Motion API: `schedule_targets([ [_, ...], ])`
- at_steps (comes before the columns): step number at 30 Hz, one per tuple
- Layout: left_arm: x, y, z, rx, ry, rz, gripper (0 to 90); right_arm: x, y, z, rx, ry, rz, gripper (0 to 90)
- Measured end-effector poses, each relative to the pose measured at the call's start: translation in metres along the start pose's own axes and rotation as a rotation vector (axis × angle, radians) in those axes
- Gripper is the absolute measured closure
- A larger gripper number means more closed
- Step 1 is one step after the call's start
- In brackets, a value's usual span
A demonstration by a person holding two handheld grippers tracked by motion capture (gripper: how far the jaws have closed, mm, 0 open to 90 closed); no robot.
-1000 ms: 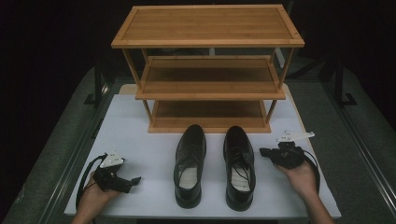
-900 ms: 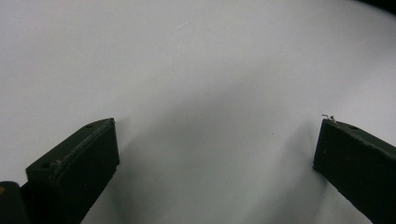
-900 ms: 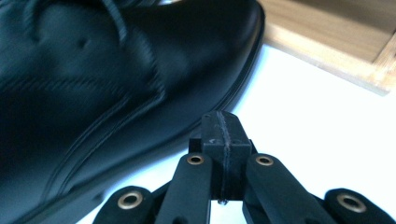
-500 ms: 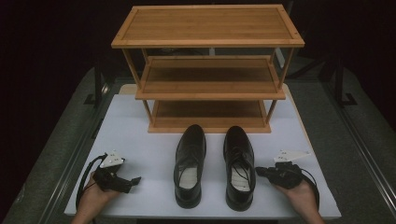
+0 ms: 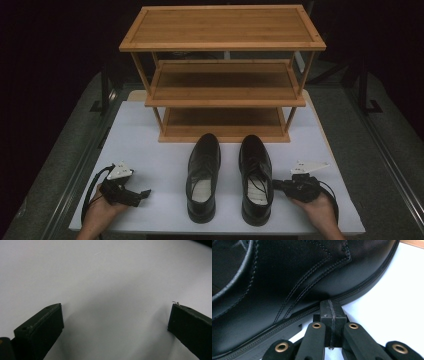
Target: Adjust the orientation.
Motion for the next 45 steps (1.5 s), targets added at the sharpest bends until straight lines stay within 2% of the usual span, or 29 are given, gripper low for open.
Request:
schedule_targets([
  [23,0.000,0.000,0.000,0.000,0.000,0.000,0.0,0.010,-0.013,0.023,0.038,-0.016,-0.023,89.8],
  [34,0.000,0.000,0.000,0.000,0.000,0.000,0.0,0.016,-0.013,0.035,0.055,-0.024,-0.033,89.8],
  [45,0.000,0.000,0.000,0.000,0.000,0.001,0.0,0.019,-0.026,0.043,0.080,-0.039,-0.051,89.8],
])
Point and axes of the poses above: each handheld gripper's, and its own axes: z roughly forward along the jaws, x roughly out of its top, y roughly to its right, the point moved 3 cm from there along z, roughly forward along the jaws, and after that the axes turned 15 degrees about y, right-handed, at the moved point
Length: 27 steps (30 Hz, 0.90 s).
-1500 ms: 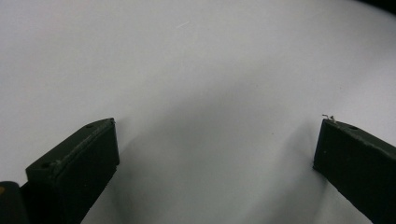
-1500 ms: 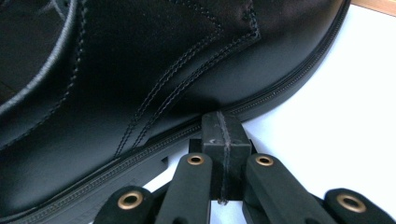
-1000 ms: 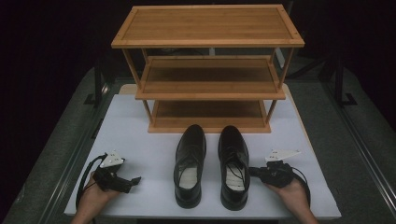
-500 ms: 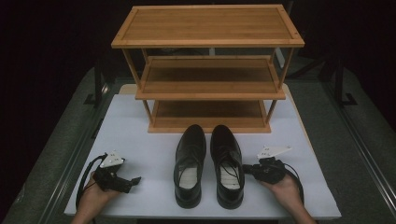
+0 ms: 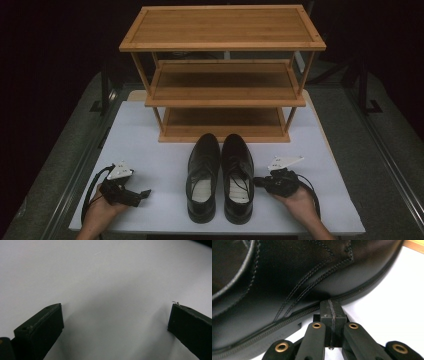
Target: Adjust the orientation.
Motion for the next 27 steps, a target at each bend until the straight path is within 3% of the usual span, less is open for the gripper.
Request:
schedule_targets([
  [11,0.000,0.000,0.000,0.000,0.001,0.000,0.0,0.000,-0.009,0.004,0.031,-0.005,-0.022,89.6],
  [15,0.000,0.000,0.000,0.000,0.000,0.003,0.0,0.000,-0.006,0.002,0.026,0.004,-0.015,81.4],
  [22,0.004,0.003,-0.002,-0.017,0.010,-0.031,0.1,0.005,0.004,-0.008,-0.034,0.029,0.019,62.1],
  [25,0.011,0.008,-0.004,-0.044,0.032,-0.024,11.7,0.007,0.007,-0.012,-0.045,0.029,0.036,56.4],
  [27,0.019,0.011,-0.005,-0.052,0.058,-0.030,14.1,0.009,0.007,-0.014,-0.052,0.033,0.038,52.3],
])
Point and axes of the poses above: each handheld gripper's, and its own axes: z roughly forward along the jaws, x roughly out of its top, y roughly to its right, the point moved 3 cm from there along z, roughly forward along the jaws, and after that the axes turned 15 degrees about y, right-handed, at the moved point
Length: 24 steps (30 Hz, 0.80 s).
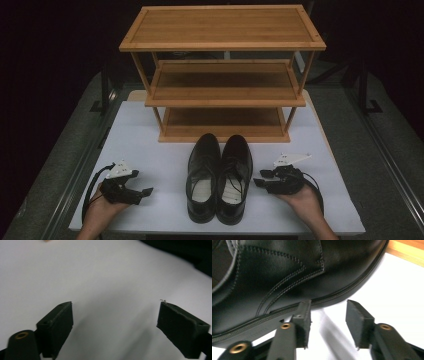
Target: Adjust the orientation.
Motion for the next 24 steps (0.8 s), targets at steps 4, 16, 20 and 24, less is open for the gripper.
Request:
schedule_targets([
  [4,0.012,0.006,0.000,-0.018,0.020,-0.002,16.6,0.005,-0.002,-0.003,-0.001,0.010,-0.004,48.4],
  [16,0.069,0.034,0.012,-0.115,0.060,0.070,23.0,0.037,-0.011,-0.015,0.019,0.077,-0.017,43.9],
  [20,0.089,0.043,0.020,-0.157,0.092,0.089,23.0,0.049,-0.017,-0.012,0.046,0.100,-0.021,42.3],
  [24,0.105,0.053,0.031,-0.195,0.106,0.124,23.0,0.059,-0.025,-0.008,0.072,0.112,-0.040,40.9],
])
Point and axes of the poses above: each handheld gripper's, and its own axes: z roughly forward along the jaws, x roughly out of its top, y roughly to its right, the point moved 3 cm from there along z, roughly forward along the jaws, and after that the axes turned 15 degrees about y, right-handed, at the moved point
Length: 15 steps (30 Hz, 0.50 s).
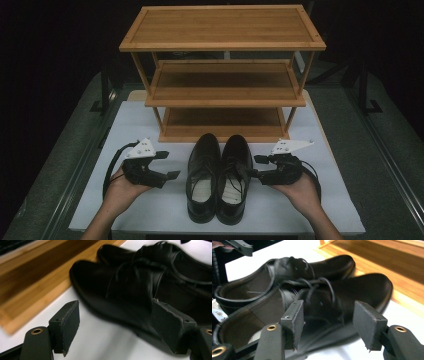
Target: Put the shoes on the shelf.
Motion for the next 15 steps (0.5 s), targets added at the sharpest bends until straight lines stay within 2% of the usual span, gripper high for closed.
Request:
schedule_targets([
  [5,0.012,0.003,0.022,-0.041,-0.001,0.025,23.0,0.006,-0.008,0.011,0.032,-0.004,-0.012,39.8],
  [6,0.012,0.003,0.022,-0.041,-0.001,0.025,23.3,0.007,-0.008,0.013,0.036,-0.005,-0.016,39.8],
  [7,0.014,0.003,0.030,-0.053,-0.005,0.032,23.3,0.007,-0.009,0.015,0.039,-0.008,-0.018,39.8],
  [12,0.013,0.002,0.046,-0.081,0.000,0.017,23.3,0.006,-0.012,0.024,0.046,-0.022,-0.026,39.6],
  [15,0.009,0.005,0.052,-0.092,-0.019,0.017,23.2,0.003,-0.011,0.027,0.049,-0.027,-0.018,39.4],
])
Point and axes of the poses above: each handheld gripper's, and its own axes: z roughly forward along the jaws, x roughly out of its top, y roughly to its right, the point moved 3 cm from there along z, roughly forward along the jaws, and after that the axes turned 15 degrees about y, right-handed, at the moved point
